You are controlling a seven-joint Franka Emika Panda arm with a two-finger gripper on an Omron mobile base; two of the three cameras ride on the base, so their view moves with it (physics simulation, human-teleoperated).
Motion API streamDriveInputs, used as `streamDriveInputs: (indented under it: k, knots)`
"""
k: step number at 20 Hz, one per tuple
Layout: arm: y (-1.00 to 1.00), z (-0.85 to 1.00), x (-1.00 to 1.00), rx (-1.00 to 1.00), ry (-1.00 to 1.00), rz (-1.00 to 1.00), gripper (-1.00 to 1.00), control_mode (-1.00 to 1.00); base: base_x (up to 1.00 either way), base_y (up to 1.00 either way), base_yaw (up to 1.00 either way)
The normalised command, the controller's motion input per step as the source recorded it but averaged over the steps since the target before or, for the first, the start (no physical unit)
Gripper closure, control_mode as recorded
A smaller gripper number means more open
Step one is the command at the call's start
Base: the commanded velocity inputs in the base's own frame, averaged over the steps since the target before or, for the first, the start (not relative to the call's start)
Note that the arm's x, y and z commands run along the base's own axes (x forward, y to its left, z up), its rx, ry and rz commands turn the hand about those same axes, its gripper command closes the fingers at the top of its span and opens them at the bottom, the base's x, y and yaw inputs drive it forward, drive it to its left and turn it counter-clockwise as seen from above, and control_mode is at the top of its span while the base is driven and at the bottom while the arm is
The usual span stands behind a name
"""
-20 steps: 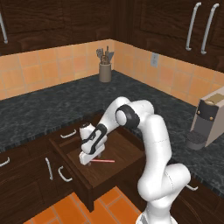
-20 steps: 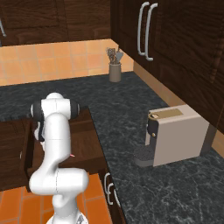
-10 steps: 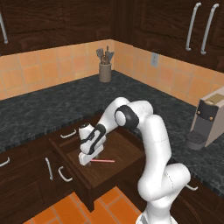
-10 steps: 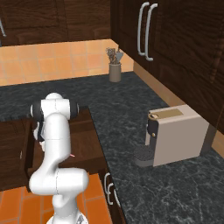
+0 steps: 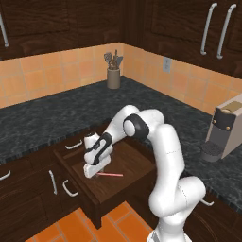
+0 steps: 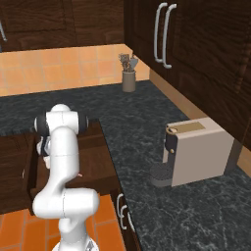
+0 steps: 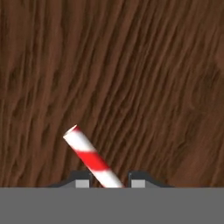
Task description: Take a straw from the drawer in front and place it inside the glass cup on the dining counter.
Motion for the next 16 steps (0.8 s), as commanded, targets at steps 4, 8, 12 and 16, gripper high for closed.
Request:
streamDriveInputs:
  k: [4, 8, 12, 16]
  knots:
    - [0.15, 0.07, 0.0, 0.0, 0.0, -0.11, 1.0, -1.0, 0.0, 0.0, 0.0]
    - [0.01, 0.71, -0.09, 0.01, -0.12, -0.11, 1.0, -1.0, 0.0, 0.0, 0.0]
    - [-0.01, 1.0, -0.36, 0.07, -0.19, -0.19, 1.0, -1.0, 0.0, 0.0, 0.0]
    - [0.0, 1.0, -0.3, 0.1, -0.24, -0.17, 1.0, -1.0, 0.0, 0.0, 0.0]
